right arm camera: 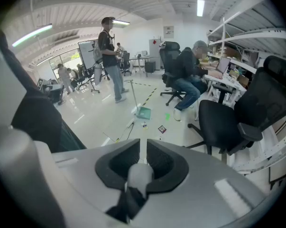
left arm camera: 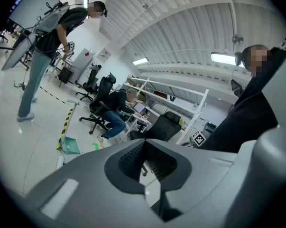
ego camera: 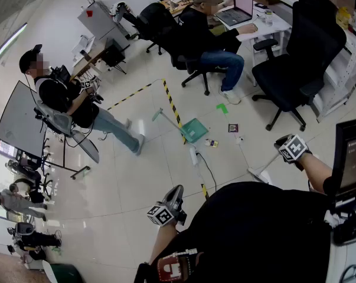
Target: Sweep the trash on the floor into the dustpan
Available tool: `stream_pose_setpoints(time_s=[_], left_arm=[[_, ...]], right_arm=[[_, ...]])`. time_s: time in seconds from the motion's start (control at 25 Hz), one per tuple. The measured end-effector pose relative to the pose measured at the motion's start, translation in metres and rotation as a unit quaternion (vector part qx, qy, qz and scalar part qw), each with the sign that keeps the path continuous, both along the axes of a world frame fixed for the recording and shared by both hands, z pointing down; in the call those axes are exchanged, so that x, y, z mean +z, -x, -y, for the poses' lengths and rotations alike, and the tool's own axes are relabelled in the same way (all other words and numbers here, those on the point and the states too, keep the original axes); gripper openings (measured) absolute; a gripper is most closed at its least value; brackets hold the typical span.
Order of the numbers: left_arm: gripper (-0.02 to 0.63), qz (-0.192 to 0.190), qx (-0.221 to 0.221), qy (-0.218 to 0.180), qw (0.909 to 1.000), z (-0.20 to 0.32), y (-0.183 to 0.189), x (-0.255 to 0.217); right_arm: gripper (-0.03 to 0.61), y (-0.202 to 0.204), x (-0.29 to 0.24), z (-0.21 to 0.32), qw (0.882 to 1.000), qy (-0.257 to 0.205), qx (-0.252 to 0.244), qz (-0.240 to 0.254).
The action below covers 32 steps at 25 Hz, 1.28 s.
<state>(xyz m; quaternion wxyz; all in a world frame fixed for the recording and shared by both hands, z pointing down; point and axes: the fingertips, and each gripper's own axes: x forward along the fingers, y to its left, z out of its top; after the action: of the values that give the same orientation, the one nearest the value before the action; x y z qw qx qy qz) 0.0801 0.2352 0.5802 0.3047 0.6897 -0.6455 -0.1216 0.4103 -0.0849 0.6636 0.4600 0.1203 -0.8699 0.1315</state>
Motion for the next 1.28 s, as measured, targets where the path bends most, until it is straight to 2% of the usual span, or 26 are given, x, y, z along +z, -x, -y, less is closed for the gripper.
stream_pose_setpoints(time_s=[0.16, 0.32, 0.48, 0.68, 0.8, 0.96, 1.12, 1.28], left_arm=[[-0.005, -0.004, 0.008, -0.017, 0.9998, 0.024, -0.017, 0.003], [-0.005, -0.002, 0.013, -0.012, 0.9998, 0.035, -0.02, 0.005], [-0.005, -0.005, 0.01, -0.002, 0.9999, 0.034, -0.006, 0.008], [-0.005, -0.009, 0.015, -0.022, 0.9996, 0.04, 0.026, 0.013], [-0.005, -0.017, 0.018, -0.034, 0.9991, 0.039, 0.062, 0.015], [-0.005, -0.035, 0.025, -0.059, 0.9973, 0.028, 0.14, 0.025], [-0.005, -0.035, 0.062, -0.054, 0.996, 0.02, 0.225, 0.051], [-0.005, -0.025, 0.106, -0.044, 0.993, 0.019, 0.303, 0.047]], right_arm=[[0.041, -0.024, -0.006, 0.03, 1.0, 0.003, 0.027, 0.007], [0.041, -0.036, -0.004, 0.046, 0.998, 0.011, 0.053, 0.016], [0.041, -0.031, 0.001, 0.041, 0.998, 0.018, 0.06, 0.018], [0.041, -0.022, -0.004, 0.046, 0.996, 0.015, 0.085, 0.008], [0.041, -0.009, -0.007, 0.05, 0.993, 0.018, 0.113, -0.004], [0.041, 0.026, -0.01, 0.051, 0.986, 0.019, 0.167, -0.017], [0.04, 0.068, -0.009, 0.047, 0.971, 0.017, 0.237, -0.032], [0.04, 0.121, -0.026, 0.06, 0.955, 0.014, 0.295, -0.03]])
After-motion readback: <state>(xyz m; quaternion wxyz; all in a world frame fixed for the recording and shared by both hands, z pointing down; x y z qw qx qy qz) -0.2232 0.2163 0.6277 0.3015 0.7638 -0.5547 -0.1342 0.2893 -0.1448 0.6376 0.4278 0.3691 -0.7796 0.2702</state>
